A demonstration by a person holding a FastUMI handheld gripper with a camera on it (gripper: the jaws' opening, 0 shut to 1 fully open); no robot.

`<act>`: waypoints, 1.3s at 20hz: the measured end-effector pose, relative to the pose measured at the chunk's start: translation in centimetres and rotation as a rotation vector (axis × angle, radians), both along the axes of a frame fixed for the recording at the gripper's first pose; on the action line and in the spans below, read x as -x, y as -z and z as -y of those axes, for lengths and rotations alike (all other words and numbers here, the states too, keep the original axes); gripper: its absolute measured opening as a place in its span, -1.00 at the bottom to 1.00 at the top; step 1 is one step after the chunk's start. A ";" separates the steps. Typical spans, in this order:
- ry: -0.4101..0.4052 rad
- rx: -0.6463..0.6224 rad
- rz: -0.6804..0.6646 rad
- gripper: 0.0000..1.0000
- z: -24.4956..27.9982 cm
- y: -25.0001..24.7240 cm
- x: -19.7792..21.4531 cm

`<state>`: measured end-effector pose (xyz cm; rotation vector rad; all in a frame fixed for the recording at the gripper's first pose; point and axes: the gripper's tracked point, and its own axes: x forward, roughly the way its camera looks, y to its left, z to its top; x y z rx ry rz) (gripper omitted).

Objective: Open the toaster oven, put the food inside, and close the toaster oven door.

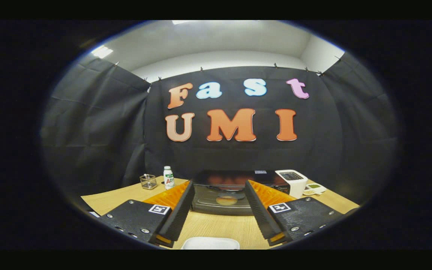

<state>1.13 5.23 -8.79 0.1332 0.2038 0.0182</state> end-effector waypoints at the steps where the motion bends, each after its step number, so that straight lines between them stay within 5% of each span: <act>1: 0.000 0.007 0.006 0.62 0.2 -0.4 0.8; 9: 0.060 0.051 0.088 0.83 1.6 -4.8 4.6; 26: 0.091 0.066 0.147 0.83 0.0 -6.9 5.7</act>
